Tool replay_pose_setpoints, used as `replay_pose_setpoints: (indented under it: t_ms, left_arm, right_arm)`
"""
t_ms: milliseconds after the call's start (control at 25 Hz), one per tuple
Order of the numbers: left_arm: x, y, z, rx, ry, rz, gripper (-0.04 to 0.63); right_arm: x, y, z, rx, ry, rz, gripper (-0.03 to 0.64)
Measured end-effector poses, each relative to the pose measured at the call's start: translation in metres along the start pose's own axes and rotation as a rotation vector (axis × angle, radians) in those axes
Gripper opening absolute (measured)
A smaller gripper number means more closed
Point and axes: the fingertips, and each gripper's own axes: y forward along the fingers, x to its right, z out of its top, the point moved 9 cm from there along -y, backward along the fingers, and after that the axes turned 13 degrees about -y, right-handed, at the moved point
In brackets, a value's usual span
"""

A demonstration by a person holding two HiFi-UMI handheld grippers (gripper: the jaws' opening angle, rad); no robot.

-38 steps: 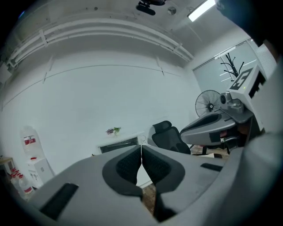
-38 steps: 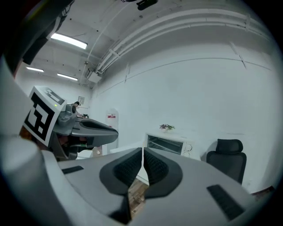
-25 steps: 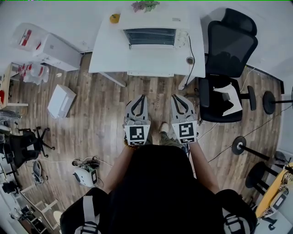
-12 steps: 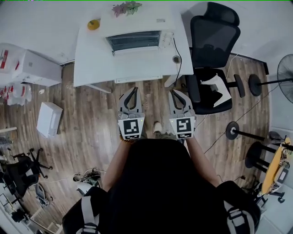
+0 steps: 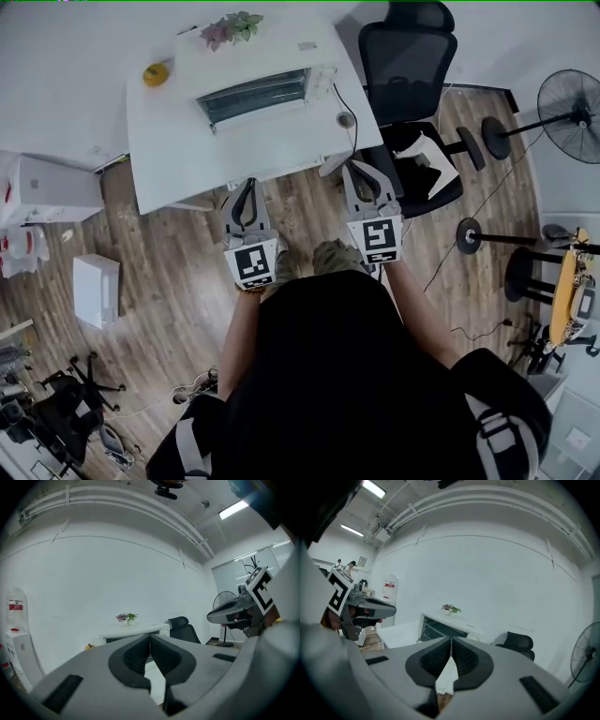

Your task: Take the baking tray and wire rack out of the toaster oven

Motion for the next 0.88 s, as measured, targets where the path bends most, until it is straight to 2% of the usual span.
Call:
replay_pose_setpoints:
  t_ms: [240,400,720,880]
  left_arm:
    - [-0.032,-0.003,-0.003,-0.036,-0.018,0.0,0.026]
    - [-0.045,0.002,-0.008,-0.073,-0.003,0.018,0.026]
    - [-0.065,0.025,0.0,-0.12,0.015,0.098,0.026]
    - [-0.07,0.05,0.004,-0.137,0.031,0.089,0.026]
  right_arm:
    - [0.002,0.021,-0.009,-0.061,0.048,-0.045,0.032]
    - [0.014,0.042,-0.018,-0.075,0.042,-0.05,0.032]
    - [0.033,0.1,-0.025,-0.052,-0.02,0.0,0.032]
    - [0.045,0.134,-0.022,-0.023,-0.036,0.029,0.032]
